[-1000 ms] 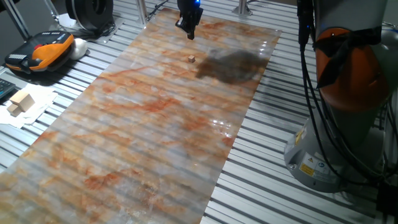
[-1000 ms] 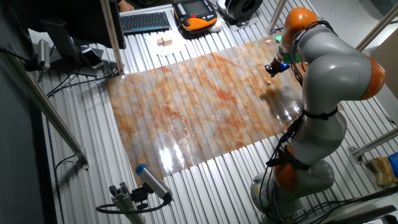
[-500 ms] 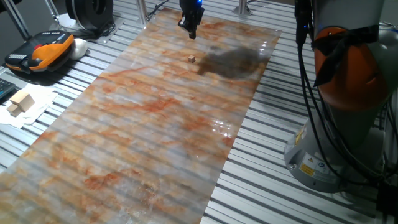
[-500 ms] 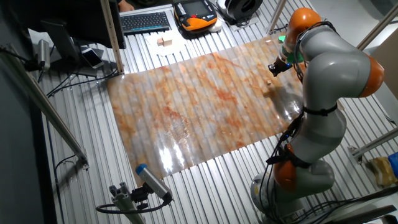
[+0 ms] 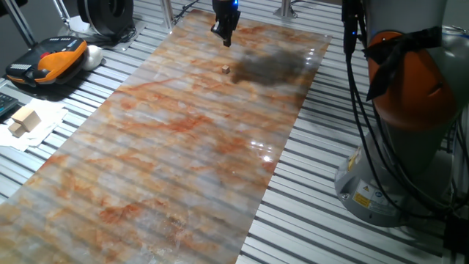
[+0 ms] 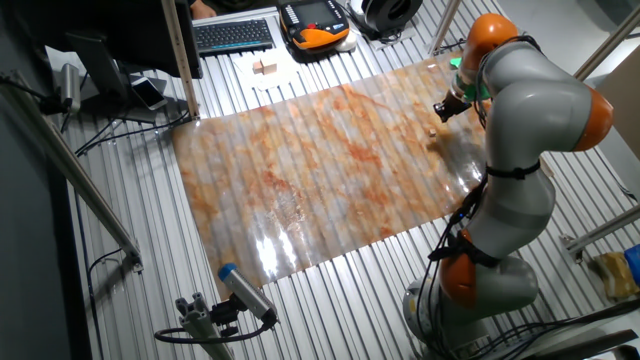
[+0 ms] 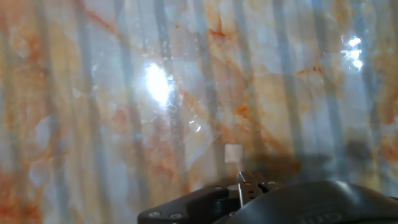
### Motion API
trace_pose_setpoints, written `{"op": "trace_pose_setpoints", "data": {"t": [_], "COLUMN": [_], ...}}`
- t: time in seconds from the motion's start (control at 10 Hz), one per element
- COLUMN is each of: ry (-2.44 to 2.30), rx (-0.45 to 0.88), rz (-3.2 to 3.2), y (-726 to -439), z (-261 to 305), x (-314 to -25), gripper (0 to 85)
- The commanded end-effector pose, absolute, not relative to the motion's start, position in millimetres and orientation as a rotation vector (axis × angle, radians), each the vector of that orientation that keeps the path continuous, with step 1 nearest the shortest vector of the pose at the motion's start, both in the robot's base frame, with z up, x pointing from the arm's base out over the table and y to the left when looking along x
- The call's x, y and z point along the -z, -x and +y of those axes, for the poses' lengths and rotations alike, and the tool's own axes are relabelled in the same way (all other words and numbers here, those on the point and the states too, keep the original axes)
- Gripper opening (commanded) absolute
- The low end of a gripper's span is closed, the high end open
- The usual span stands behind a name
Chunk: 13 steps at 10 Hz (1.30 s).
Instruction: Pick up the small block on the left and move it to the right
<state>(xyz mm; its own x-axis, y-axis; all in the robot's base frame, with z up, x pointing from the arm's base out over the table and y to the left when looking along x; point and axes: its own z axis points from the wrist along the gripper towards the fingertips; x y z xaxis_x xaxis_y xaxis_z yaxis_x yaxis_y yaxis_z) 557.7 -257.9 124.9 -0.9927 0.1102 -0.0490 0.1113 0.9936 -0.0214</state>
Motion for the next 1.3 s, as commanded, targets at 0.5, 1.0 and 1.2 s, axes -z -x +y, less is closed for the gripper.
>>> {"op": "trace_pose_setpoints", "data": {"t": [0.5,1.0,1.2], "ry": [-0.156,-0.211,-0.237], "rx": [0.036,-0.002,0.009], "rz": [3.064,3.042,3.031], "y": [-559,-560,-560], "z": [-261,-263,-262], "x": [-98,-90,-88], "gripper": [0.0,0.0,17.0]}}
